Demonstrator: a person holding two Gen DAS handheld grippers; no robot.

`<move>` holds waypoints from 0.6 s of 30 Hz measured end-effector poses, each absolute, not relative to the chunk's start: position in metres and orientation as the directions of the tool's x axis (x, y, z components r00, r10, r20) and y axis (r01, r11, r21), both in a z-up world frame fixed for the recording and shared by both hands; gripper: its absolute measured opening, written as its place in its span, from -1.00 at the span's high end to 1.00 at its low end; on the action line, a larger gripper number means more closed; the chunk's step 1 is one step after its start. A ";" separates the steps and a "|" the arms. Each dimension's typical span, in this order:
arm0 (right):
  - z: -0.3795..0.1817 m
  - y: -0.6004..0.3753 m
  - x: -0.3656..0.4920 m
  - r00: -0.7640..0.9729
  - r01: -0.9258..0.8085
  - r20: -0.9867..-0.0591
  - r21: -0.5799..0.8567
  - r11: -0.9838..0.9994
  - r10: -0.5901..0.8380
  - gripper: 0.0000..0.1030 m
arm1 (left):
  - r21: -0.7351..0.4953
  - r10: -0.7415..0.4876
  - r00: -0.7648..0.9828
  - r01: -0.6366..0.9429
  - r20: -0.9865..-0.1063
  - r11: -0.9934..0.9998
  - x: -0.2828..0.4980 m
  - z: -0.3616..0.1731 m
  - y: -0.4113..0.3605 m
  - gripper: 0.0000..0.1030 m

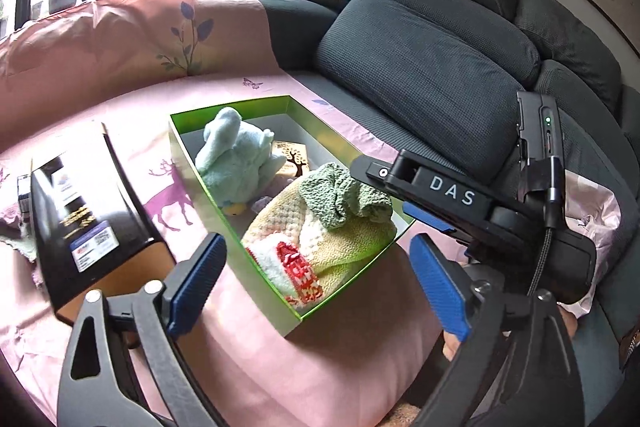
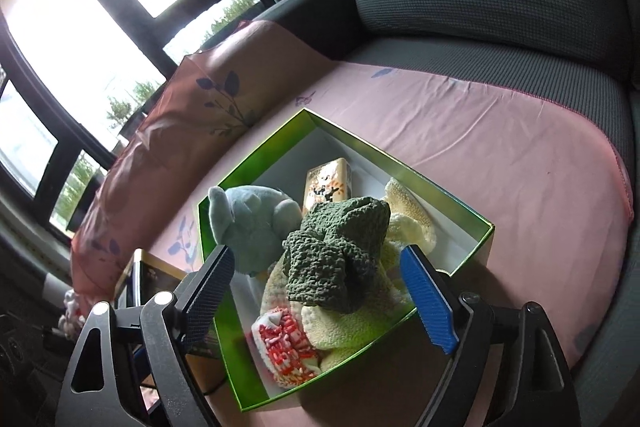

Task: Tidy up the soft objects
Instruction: 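Open the right tool to drop the green towel into the box, then move the right tool back to the blue Tempo tissue pack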

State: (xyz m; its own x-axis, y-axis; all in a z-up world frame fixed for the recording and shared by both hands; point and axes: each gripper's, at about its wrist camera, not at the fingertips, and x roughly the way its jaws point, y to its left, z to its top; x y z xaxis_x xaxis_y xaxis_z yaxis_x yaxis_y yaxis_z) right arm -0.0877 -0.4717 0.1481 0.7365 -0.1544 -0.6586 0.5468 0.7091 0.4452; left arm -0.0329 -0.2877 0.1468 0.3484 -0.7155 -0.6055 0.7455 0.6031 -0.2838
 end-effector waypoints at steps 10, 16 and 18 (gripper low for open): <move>0.180 -0.427 -0.093 0.749 0.514 -0.622 0.327 0.793 -0.229 -0.66 | -0.282 -0.640 0.541 0.600 -0.546 0.748 -0.039 0.167 -0.174 -0.97; 0.194 -0.396 -0.094 0.773 0.462 -0.591 0.276 0.843 -0.231 -0.66 | -0.276 -0.539 0.645 0.469 -0.542 0.839 -0.037 0.164 -0.109 -0.97; 0.196 -0.385 -0.091 0.780 0.440 -0.585 0.264 0.858 -0.220 -0.67 | -0.292 -0.518 0.654 0.429 -0.551 0.854 -0.034 0.160 -0.088 -0.97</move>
State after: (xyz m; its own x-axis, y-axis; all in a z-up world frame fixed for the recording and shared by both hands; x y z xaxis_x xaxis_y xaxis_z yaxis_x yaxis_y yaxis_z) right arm -0.0914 -0.3849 0.1959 0.7805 -0.2202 -0.5851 0.4401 0.8582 0.2642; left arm -0.0340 -0.0879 0.1598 0.6544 -0.5176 -0.5512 0.4294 0.8544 -0.2925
